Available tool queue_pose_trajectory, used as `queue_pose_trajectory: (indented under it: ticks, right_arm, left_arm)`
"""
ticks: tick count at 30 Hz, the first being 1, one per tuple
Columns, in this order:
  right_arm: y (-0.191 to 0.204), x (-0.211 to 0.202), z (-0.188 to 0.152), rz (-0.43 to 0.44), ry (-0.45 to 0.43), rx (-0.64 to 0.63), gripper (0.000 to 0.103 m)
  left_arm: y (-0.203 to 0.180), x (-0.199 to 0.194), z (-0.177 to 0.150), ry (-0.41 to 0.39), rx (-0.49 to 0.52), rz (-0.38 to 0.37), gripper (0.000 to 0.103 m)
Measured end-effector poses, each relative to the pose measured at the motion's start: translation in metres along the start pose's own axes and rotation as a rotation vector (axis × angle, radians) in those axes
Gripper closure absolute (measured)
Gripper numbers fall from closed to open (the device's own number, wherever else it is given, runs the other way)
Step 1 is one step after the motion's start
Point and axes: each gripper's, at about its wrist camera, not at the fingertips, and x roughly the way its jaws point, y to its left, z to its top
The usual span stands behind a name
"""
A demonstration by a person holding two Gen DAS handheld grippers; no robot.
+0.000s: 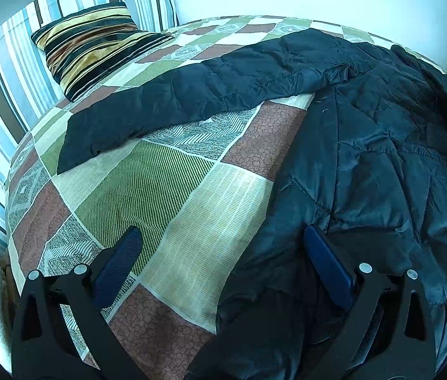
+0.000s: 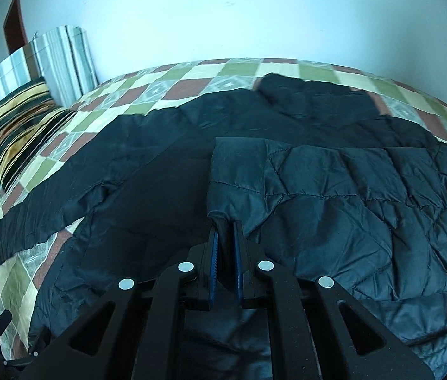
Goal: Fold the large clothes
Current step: 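Carry the held sleeve across the jacket body with the right gripper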
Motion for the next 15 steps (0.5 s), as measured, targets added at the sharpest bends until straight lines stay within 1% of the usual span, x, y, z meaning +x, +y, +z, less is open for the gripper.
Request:
queue_pose_trajectory:
  ticks: [4,8,11,15]
  right_arm:
    - [0.016,0.011,0.004,0.036,0.033,-0.025,0.094]
    - [0.031,0.024,0.0,0.058,0.07,-0.056,0.094]
    - [0.039,0.032,0.001,0.068,0.089,-0.066,0.094]
    - [0.053,0.037,0.003,0.104,0.105,-0.097,0.094]
  left_arm:
    - [0.0,0.0,0.0,0.001,-0.001,-0.001,0.002]
    - [0.0,0.0,0.0,-0.001,0.0,0.0,0.002]
    - [-0.001,0.001,0.0,-0.001,-0.001,-0.001,0.002]
    - [0.0,0.001,-0.001,-0.001,-0.001,-0.001,0.002]
